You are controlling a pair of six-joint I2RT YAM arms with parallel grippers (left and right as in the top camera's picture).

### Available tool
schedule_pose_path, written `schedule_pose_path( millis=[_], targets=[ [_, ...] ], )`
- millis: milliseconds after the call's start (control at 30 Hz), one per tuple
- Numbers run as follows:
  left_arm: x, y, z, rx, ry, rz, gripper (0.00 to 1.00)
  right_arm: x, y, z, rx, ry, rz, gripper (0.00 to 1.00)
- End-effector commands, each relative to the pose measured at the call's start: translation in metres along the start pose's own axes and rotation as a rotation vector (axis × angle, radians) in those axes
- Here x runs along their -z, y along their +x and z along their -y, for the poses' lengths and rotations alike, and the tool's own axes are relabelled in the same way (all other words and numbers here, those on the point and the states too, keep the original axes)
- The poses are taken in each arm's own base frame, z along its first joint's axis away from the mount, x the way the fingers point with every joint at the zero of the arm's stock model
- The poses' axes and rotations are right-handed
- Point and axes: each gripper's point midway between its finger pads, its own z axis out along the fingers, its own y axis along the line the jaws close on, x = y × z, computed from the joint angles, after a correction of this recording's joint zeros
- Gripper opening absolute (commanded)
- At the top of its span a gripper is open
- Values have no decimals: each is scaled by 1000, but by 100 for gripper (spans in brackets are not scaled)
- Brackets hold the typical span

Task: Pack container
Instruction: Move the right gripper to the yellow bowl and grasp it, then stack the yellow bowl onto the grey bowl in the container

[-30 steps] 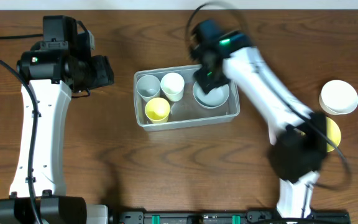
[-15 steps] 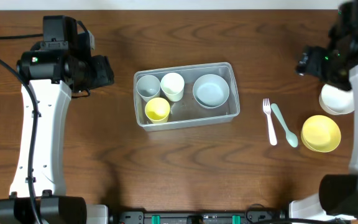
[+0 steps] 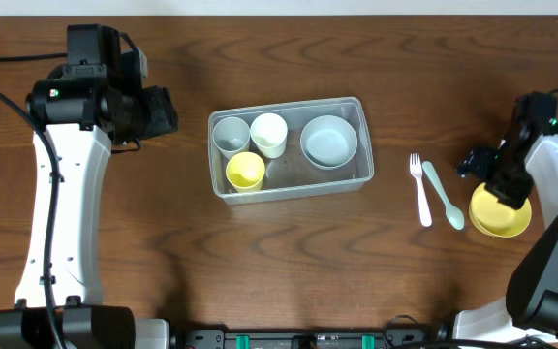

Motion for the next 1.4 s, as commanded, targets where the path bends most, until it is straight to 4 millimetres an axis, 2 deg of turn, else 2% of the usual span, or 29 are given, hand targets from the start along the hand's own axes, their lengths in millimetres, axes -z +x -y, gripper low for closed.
schedule_pose_path(
  millis=[0,67,233,367,500,667,833,1033,1133,1233,1367],
  targets=[
    [-2,2,-2,9,-5,-10,61,-14,8,3,-19,-1,-15,82],
    [-2,2,-2,9,-5,-10,61,-19,10,4,-19,-1,-15,77],
    [-2,2,-2,9,-5,-11,61,-22,12,5,-19,0,-17,53],
    [-2,2,-2,9,-5,-11,61,-22,12,5,-19,0,-18,26],
    [-2,2,-2,9,-5,-11,61,-22,12,5,-17,0,-18,16],
    [-2,2,-2,9,-5,-11,61,-22,12,5,-14,0,-17,13],
    [-2,2,-2,9,-5,-10,61,-22,12,5,-14,0,-16,2],
    [-2,2,-2,9,-5,-10,61,-22,9,4,-14,-5,-5,1],
    [-2,2,-2,9,-5,-10,61,-20,4,-7,28,-40,17,1],
    [-2,2,-2,9,-5,-10,61,-4,-5,-24,102,-72,56,1],
    [-2,2,-2,9,-5,-10,61,49,-21,-60,256,-115,152,1]
  ],
)
